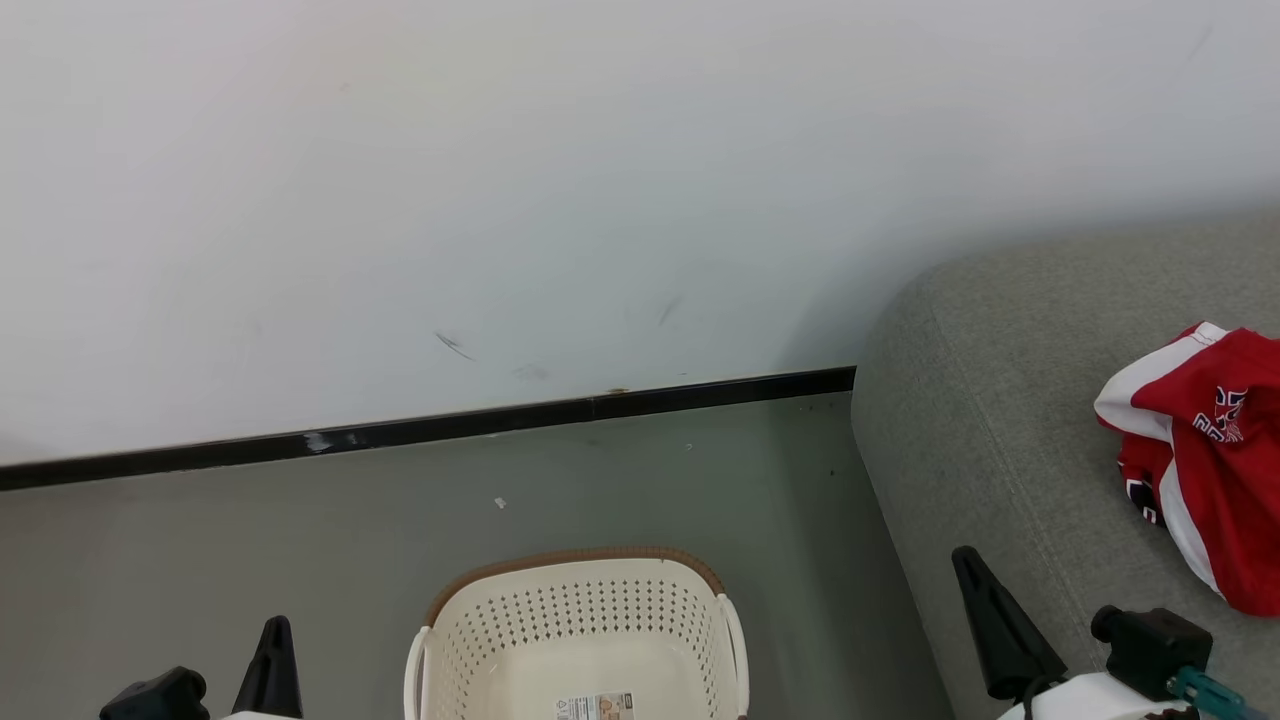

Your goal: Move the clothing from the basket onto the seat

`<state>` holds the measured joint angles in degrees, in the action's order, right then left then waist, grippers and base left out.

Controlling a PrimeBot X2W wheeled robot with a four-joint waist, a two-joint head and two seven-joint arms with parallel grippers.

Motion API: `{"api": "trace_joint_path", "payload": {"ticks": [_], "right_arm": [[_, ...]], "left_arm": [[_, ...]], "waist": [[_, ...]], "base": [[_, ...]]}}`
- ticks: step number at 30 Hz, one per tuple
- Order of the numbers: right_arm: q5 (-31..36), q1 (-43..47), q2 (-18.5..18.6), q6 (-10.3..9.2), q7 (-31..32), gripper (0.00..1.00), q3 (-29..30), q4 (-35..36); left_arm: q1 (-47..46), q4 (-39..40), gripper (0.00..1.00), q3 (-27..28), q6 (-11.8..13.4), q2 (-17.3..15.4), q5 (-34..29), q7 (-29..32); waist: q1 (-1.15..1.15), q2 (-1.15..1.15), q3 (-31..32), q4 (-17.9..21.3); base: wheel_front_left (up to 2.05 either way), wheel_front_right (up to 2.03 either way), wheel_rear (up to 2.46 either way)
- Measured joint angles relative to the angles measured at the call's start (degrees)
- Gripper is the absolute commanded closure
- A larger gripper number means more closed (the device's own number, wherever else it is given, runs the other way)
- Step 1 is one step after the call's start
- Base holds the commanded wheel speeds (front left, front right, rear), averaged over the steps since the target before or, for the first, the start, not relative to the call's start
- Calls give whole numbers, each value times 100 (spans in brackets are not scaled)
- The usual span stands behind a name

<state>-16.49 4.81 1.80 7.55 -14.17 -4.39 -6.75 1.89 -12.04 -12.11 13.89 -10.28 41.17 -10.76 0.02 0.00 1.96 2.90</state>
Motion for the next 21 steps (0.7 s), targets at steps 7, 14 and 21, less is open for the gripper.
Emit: {"api": "trace_joint_path", "payload": {"ticks": [7,14,21], "right_arm": [[-825,-26,1,-1,159,100,160,2],[-1482,-37,33,-1,309,100,196,-63],[-2156,-51,92,-2,417,100,227,-126]], "left_arm": [[-3,23,100,126,-104,92,400,121],[-7,40,100,267,-287,140,821,299],[-21,49,100,412,-425,198,1254,423]], "waist": [[19,0,-14,-39],[42,0,-12,-69],[49,0,-11,-94]], "base": [[0,0,0],[0,0,0],[0,0,0]]}}
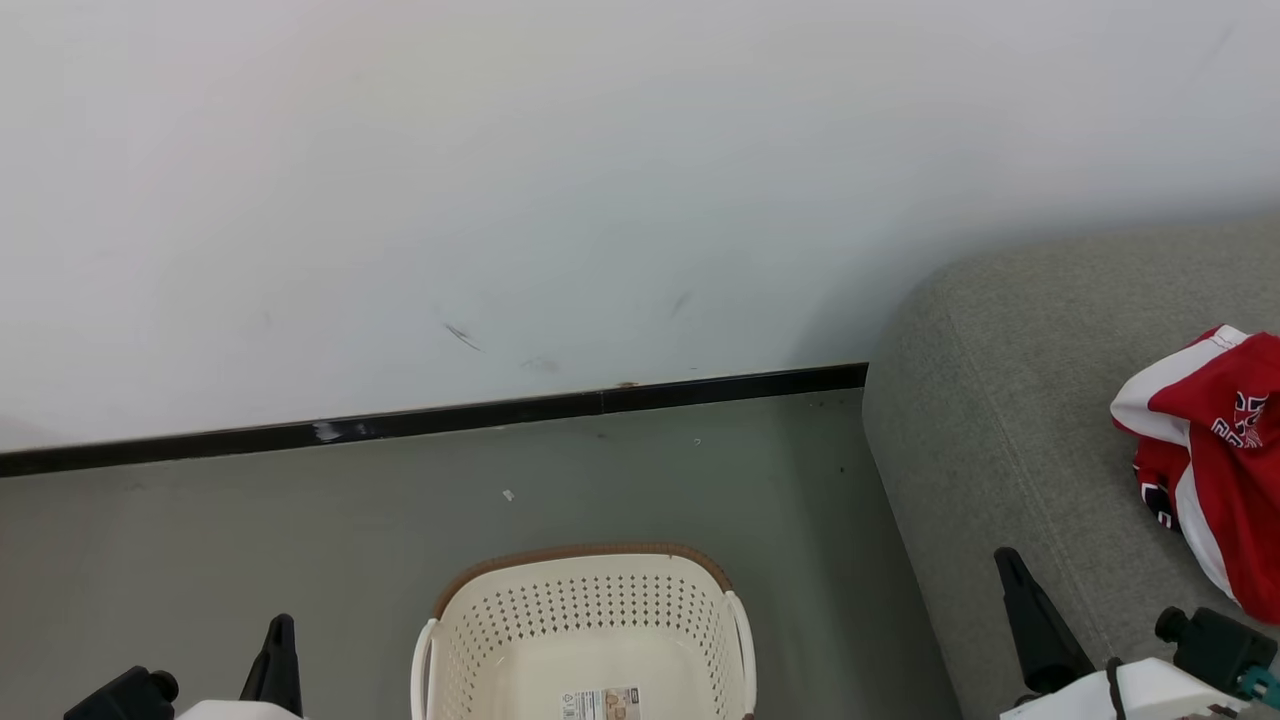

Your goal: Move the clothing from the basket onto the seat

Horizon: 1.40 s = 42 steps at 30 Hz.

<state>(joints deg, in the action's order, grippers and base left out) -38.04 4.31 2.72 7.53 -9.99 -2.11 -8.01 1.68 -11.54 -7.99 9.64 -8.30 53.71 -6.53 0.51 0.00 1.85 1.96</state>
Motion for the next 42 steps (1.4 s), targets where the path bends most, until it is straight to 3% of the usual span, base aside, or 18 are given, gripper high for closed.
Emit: {"api": "trace_joint_path", "payload": {"ticks": [6,24,42], "right_arm": [[-575,-21,74,-2,118,100,33,-47],[-2297,-281,191,-3,405,100,101,-266],[-3996,-499,321,-4,699,100,140,-445]], "left_arm": [[-12,3,100,110,-133,78,360,136],[-134,0,100,459,-504,256,1446,476],[-246,-15,100,812,-900,430,2520,839]], "waist": [[-2,0,-9,-20],[-42,0,-81,-76],[-47,0,-136,-131]], "base": [[0,0,0],[0,0,0],[0,0,0]]}}
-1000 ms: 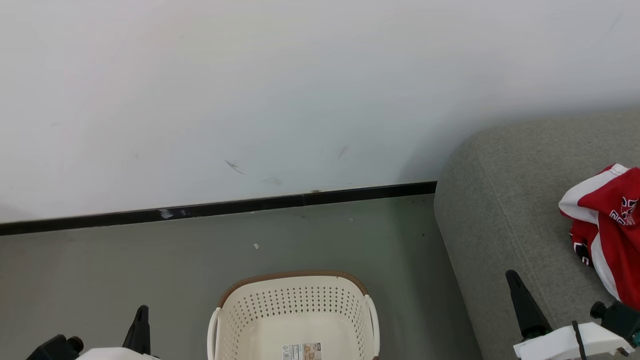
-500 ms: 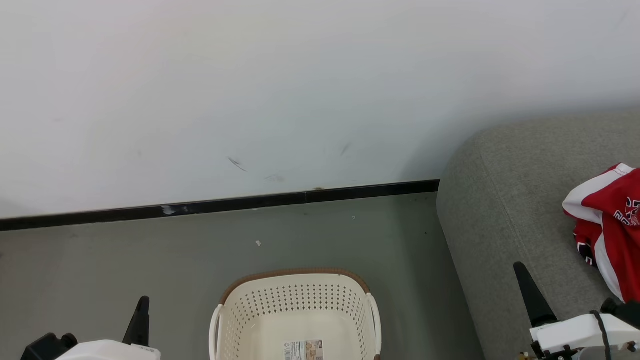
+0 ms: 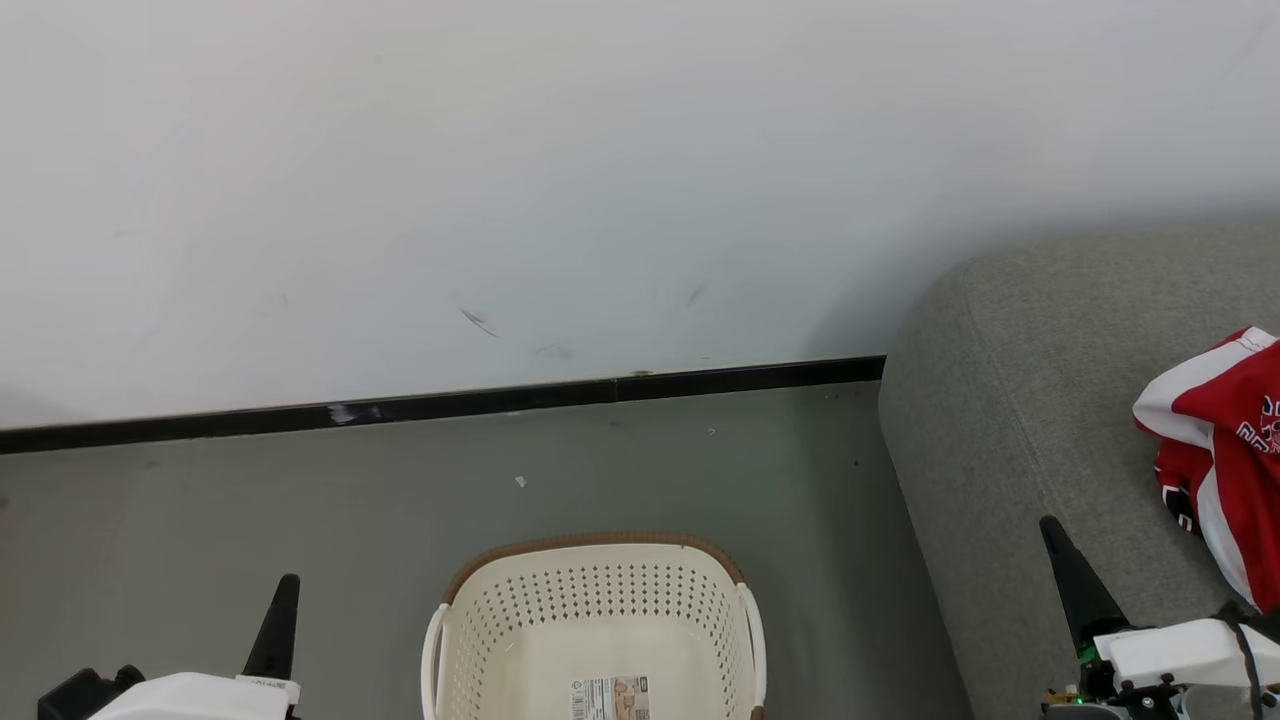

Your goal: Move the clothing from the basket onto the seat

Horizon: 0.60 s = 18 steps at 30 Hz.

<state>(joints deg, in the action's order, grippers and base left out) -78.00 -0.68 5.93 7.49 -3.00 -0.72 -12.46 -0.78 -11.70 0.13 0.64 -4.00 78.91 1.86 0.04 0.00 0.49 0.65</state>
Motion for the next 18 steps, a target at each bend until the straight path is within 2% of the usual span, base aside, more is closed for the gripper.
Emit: {"api": "trace_joint_path", "payload": {"ticks": [18], "right_arm": [[-1599,-231,129,0,236,100,30,-151]], "left_arm": [[-127,-25,100,328,-390,165,1011,320]], "waist": [[-1,0,-38,-54]], "base": [[0,0,0]]}}
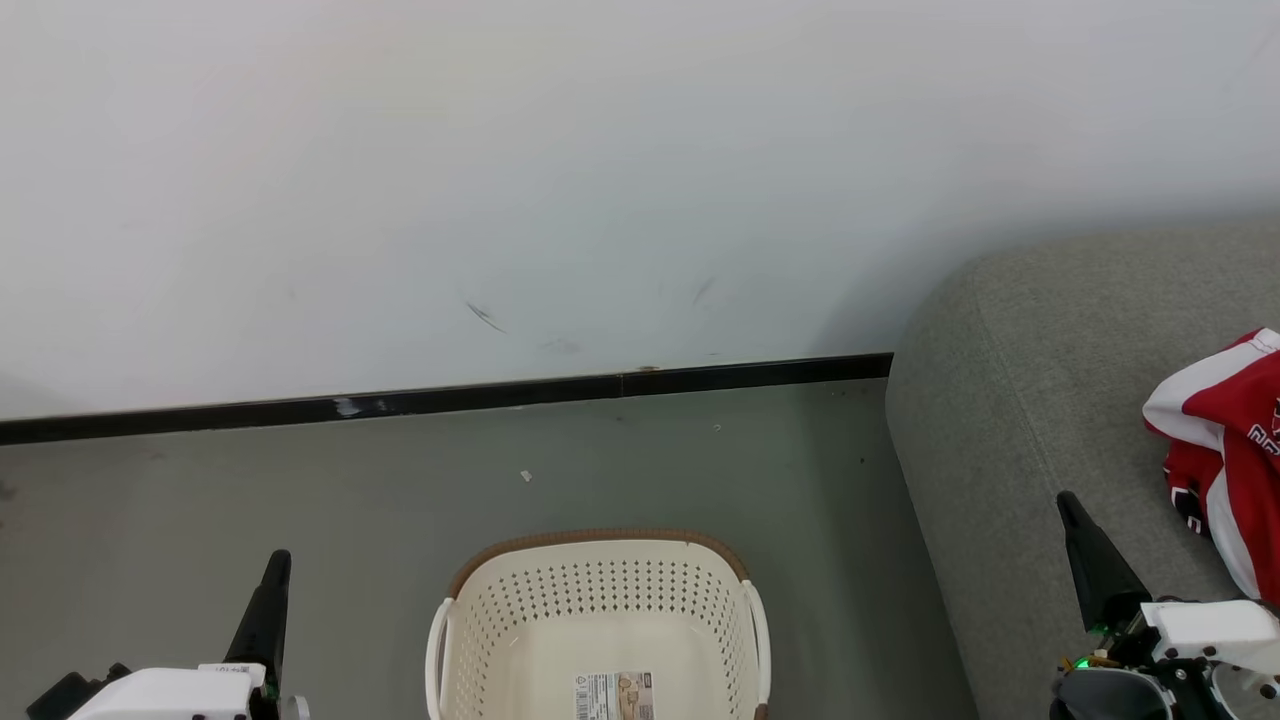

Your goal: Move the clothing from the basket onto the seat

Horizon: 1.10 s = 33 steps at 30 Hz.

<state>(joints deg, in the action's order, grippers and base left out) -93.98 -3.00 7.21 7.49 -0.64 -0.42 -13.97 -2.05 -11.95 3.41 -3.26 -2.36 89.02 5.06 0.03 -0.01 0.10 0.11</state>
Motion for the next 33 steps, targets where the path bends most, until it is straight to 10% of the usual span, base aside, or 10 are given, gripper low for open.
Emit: {"api": "trace_joint_path", "payload": {"ticks": [33], "right_arm": [[-434,-91,29,0,64,100,8,-105]], "left_arm": [[-103,-51,100,113,-119,35,270,96]], "waist": [[-1,0,-7,-11]], "base": [[0,0,0]]}}
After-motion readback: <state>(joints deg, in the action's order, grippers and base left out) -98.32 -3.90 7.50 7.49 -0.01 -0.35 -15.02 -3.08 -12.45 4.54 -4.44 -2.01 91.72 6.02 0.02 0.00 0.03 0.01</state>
